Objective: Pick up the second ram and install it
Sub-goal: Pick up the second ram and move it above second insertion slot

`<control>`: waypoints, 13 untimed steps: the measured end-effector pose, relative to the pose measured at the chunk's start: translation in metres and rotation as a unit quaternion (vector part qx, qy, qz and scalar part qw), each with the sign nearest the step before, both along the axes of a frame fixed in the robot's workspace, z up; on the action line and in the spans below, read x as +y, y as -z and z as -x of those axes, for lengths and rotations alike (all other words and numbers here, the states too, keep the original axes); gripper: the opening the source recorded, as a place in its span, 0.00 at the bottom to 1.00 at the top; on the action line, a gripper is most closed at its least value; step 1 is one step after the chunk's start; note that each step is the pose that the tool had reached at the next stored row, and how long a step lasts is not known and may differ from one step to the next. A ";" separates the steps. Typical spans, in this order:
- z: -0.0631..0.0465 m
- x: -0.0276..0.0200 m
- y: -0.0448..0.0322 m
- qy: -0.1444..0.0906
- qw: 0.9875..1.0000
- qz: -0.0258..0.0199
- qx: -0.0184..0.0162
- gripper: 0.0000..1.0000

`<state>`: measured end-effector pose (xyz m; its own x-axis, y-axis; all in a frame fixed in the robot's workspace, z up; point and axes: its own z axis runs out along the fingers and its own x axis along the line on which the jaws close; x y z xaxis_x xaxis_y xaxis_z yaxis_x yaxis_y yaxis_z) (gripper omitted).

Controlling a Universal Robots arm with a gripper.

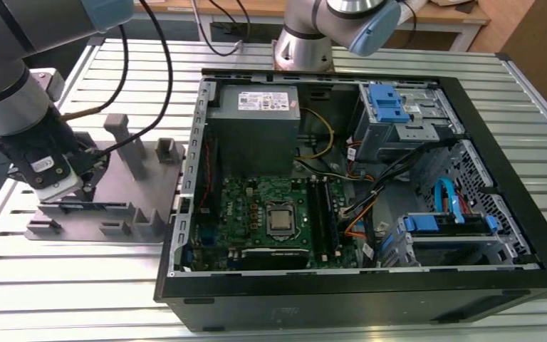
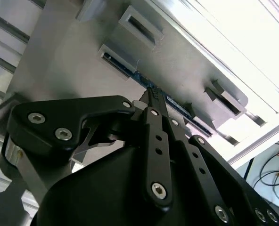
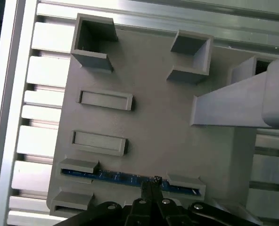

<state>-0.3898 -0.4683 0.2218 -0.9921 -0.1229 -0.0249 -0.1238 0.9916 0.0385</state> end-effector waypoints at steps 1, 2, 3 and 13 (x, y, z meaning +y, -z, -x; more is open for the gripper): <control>0.000 0.0000 0.0000 -0.008 1.000 0.000 0.000 0.11; 0.000 0.0000 0.0000 -0.017 1.000 0.000 0.000 0.11; 0.000 0.0000 0.0000 -0.024 1.000 0.000 0.000 0.11; 0.000 0.0000 0.0001 -0.096 0.995 0.000 0.000 0.11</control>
<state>-0.3897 -0.4683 0.2218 -0.9501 -0.3109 -0.0250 -0.3117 0.9494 0.0385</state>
